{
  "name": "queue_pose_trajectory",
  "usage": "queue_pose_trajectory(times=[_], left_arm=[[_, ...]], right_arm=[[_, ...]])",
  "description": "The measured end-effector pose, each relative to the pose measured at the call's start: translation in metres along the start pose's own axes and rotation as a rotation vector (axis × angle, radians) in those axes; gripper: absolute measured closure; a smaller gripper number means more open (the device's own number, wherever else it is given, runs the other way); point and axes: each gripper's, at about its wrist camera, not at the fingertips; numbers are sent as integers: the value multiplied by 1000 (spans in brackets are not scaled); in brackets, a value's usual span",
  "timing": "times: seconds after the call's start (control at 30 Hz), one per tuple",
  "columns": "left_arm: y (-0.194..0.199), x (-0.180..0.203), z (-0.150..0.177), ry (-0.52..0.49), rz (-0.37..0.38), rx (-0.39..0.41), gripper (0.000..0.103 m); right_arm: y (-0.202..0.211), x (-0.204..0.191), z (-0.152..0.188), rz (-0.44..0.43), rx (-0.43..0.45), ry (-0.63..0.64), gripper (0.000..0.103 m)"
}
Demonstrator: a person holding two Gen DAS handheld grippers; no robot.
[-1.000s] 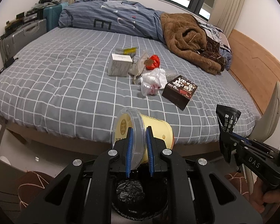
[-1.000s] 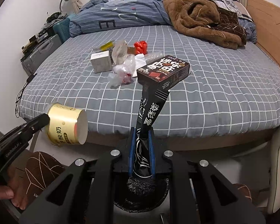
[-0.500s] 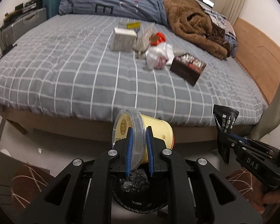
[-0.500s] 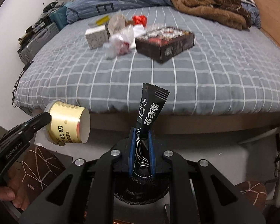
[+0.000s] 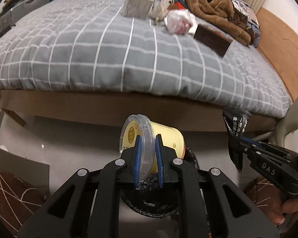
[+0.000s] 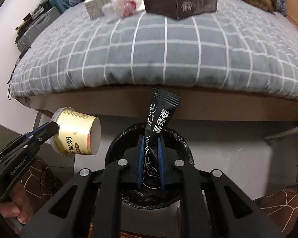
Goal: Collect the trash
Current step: 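Carry the cream cup and black sachet with both tools over the floor bin, then open the right tool to drop the sachet while the left tool drops the cup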
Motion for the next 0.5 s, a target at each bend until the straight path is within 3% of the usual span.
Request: queue_pose_trajectory(times=[0.5], left_arm=[[-50,-10,21,-15,-9,-96,90]], right_arm=[[-68,1,29,-22,-141,-6,90]])
Point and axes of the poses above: each gripper's, at about its wrist camera, not at the fingertips, and y roughly against the way its jaws point, x to its right, z to its underside, and after that the axes turned 6 degrees about x, right-handed
